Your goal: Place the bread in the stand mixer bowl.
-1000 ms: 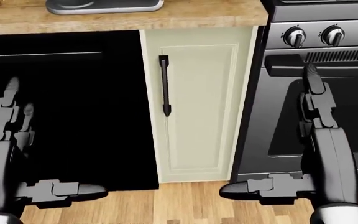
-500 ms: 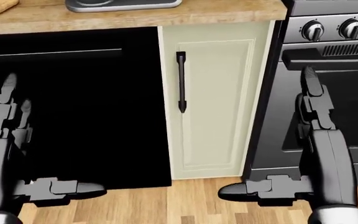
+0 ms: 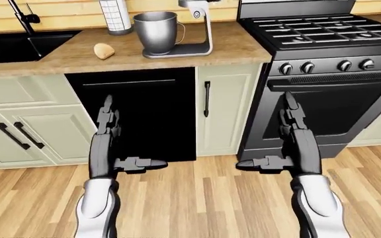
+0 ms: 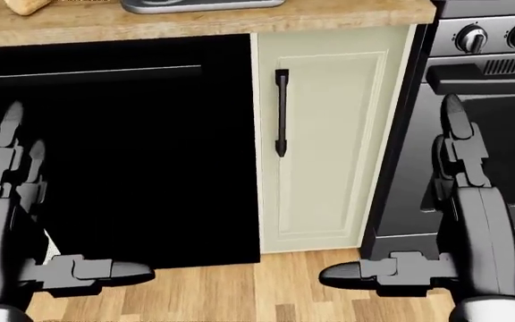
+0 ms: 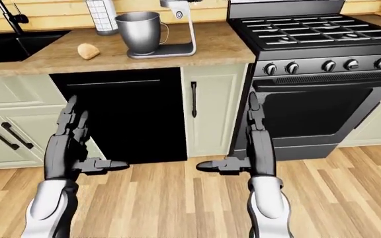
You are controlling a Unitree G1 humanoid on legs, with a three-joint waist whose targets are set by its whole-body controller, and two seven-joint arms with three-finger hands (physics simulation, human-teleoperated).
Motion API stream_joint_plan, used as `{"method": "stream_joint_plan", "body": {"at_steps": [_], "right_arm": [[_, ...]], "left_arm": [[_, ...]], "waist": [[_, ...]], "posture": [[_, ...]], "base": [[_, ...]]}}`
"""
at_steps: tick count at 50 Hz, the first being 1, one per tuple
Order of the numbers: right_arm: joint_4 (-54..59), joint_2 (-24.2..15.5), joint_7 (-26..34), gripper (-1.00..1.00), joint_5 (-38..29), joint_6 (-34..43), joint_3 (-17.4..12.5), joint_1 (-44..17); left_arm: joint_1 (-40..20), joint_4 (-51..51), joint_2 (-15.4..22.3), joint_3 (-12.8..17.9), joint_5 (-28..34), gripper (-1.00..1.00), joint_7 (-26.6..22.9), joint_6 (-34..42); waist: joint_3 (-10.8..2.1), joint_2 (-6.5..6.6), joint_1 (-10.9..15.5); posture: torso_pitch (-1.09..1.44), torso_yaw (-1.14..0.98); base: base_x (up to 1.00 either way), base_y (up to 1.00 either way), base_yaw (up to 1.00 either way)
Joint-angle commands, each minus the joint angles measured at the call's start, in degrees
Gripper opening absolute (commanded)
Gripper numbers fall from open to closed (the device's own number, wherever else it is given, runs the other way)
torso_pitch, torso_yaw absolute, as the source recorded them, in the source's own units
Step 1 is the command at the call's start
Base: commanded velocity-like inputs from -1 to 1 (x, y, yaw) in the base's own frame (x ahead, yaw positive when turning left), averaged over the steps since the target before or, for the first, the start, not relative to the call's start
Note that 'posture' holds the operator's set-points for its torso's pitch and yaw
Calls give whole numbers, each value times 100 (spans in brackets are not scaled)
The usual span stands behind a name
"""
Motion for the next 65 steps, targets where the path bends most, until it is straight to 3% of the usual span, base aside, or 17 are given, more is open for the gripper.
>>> {"method": "stream_joint_plan", "body": {"at_steps": [1,2,10,14,15,18,23,25,27,28,36,40,49,51,53,54,65], "right_arm": [[-163,6,1,100,20,-138,28,-81],[-158,6,0,100,23,-142,25,-82],[-152,1,-6,100,22,-135,30,-93],[-163,5,-14,100,15,-130,40,-87],[-165,4,-18,100,9,-131,36,-74],[-194,8,-22,100,3,-121,38,-58],[-200,5,-14,100,-3,-106,45,-67],[-201,7,-13,100,-2,-105,45,-67],[-197,4,-8,100,2,-104,39,-73],[-192,4,-8,100,1,-105,40,-75],[-179,7,-14,100,-7,-117,51,-75],[-172,5,-15,100,-10,-113,49,-82],[-198,4,-9,100,-17,-82,51,-94],[-202,3,-5,100,-17,-70,53,-109],[-194,2,-5,100,-21,-64,59,-120],[-205,-1,-1,100,-22,-49,58,-126],[-149,1,-1,100,-6,-107,52,-122]], "left_arm": [[-81,-147,42,58,-3,100,27,-139],[-86,-142,45,65,-8,100,27,-138],[-88,-193,49,76,-15,100,28,-112],[-81,-223,48,70,-13,100,26,-94],[-75,-258,49,68,-9,100,26,-72],[-86,-315,56,91,-23,100,19,-27],[-79,-331,55,92,-12,100,16,-30],[-78,-330,54,85,-4,100,17,-33],[-93,-342,55,96,-12,100,17,-13],[-94,-333,56,95,-9,100,19,-22],[-95,-328,59,104,-15,100,23,-36],[-101,-314,60,104,-13,100,25,-49],[-124,-382,70,101,-5,100,27,-1],[-145,-416,75,107,-7,100,27,37],[-145,-424,74,101,-3,100,27,42],[-149,-431,75,103,-5,100,26,52],[-170,-461,75,97,0,100,29,67]], "waist": [[-152,220,26],[-87,-42,72],[-37,-398,58],[-113,-858,40],[-63,-674,-22],[-88,-707,5],[-16,-418,25],[-22,-192,8],[-163,261,31],[-56,-47,92],[-37,-387,57],[-100,-824,45],[-24,-442,30],[-22,-230,10],[-150,204,24],[-92,-10,73],[-50,-678,52]], "posture": [[0,0],[0,0],[0,0],[0,0],[0,0],[0,0],[0,0],[0,0],[0,0],[0,0],[0,0],[0,0],[0,0],[0,0],[0,0],[0,0],[0,0]], "base": [[0,20,0],[0,20,0],[0,20,0],[0,20,0],[0,20,0],[0,20,0],[0,19,0],[0,19,0],[0,19,0],[0,20,0],[0,19,0],[0,19,0],[0,20,0],[0,19,0],[0,19,0],[0,20,0],[0,19,0]]}}
